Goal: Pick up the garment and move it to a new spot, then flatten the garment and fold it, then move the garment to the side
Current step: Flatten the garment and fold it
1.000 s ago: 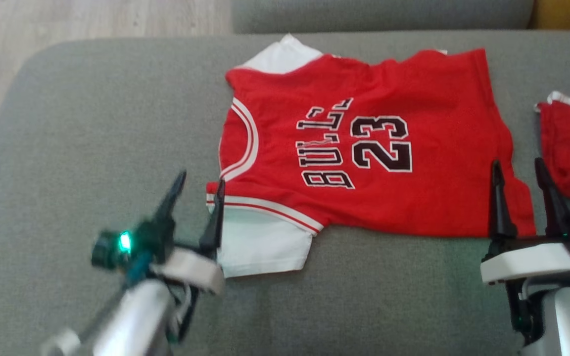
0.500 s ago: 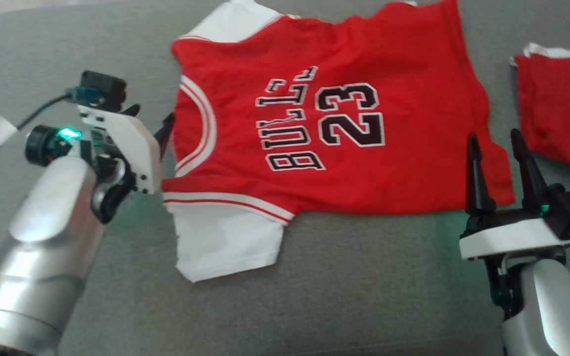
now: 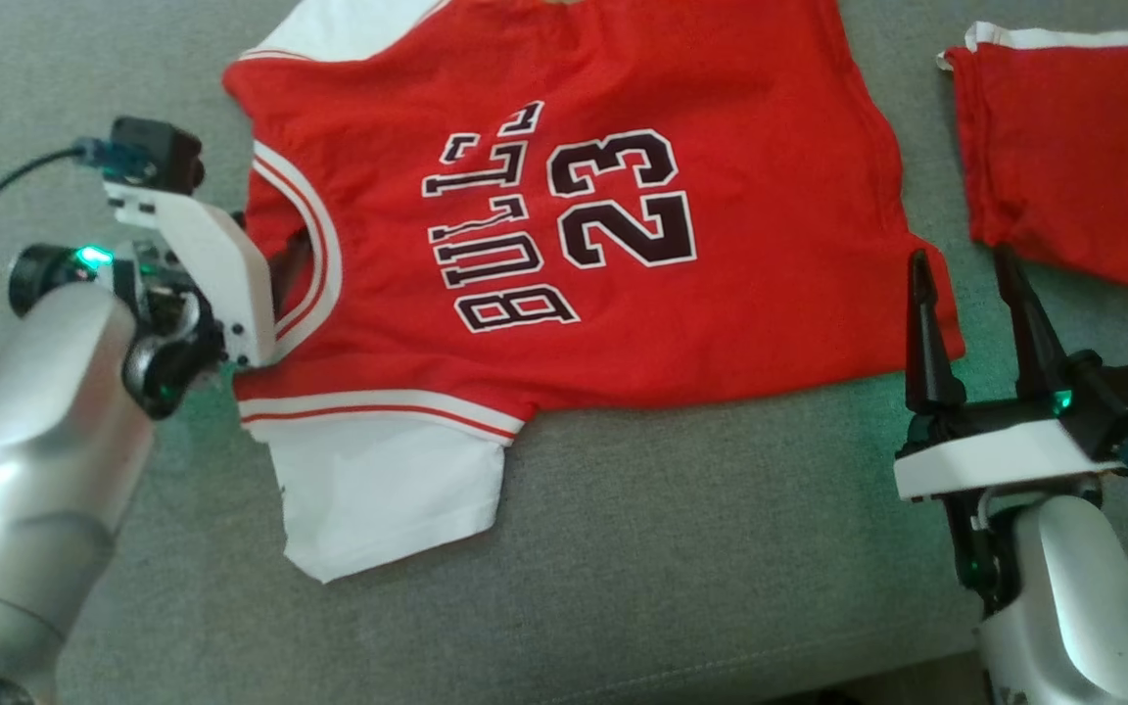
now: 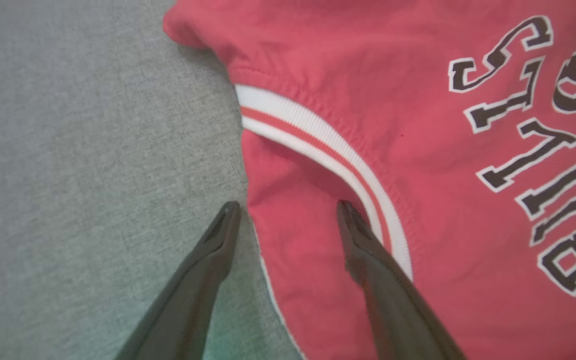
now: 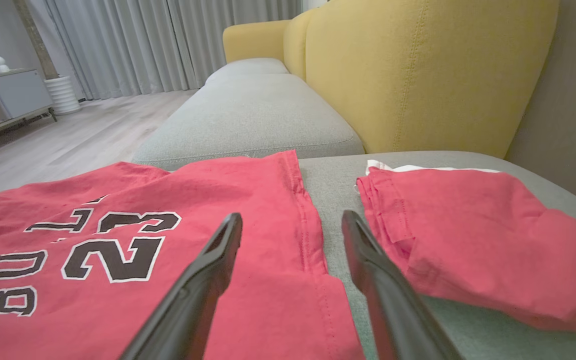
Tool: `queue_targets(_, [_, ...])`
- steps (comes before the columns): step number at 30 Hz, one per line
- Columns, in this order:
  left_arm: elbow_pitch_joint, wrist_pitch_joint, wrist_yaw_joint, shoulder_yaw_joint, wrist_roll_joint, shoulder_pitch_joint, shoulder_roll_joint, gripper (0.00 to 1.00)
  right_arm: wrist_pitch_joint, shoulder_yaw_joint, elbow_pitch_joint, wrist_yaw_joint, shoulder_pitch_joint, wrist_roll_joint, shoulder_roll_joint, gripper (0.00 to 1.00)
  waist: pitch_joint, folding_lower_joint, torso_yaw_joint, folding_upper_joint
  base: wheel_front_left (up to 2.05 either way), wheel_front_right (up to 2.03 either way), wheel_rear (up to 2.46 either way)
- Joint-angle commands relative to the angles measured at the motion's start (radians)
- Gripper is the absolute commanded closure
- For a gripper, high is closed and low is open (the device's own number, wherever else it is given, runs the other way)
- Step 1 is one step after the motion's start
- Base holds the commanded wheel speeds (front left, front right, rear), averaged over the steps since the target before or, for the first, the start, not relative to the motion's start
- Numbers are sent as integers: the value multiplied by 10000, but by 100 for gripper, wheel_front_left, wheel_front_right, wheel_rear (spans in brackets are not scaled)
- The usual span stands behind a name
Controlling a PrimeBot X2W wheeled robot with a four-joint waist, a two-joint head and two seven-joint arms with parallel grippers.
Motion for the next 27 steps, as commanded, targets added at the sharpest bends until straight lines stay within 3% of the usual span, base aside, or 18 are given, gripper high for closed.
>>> queue_targets(1, [-177,60,17,180,-65,-440,458,73,-112,262,-264,67,-273,85,-55,0,55,0,-55,0,0,0,0])
queue_targets(2, [-164,23,17,83,-118,-488,526,100,-119,274,-255,67,-317,88,-55,0,81,0,-85,0,0,0,0])
queue_targets(7, [293,-1146,71,53,218,-1133,767,100,-151,286,-258,67,-455,88,-55,0,224,0,-176,0,0,0,0])
queue_targets(14, [1256,-3753,650,356,1001,-2352,738,100,-171,377,-218,67,-573,95,-55,0,415,0,-282,0,0,0,0])
queue_targets(21, [2358,-5188,949,325,1509,-3292,656,100,-201,546,-91,67,-669,116,-55,0,531,0,-392,0,0,0,0])
queue_targets(22, [2536,-5231,946,304,1518,-3349,587,57,-205,551,-74,67,-677,120,-55,0,527,0,-389,0,0,0,0])
queue_targets(23, [2699,-5258,931,261,1536,-3384,502,0,-209,546,-56,67,-683,119,-55,0,511,0,-374,0,0,0,0])
queue_targets(27, [3200,-5537,792,-105,1805,-3367,199,0,-215,507,3,67,-677,76,-55,0,328,0,-196,0,0,0,0])
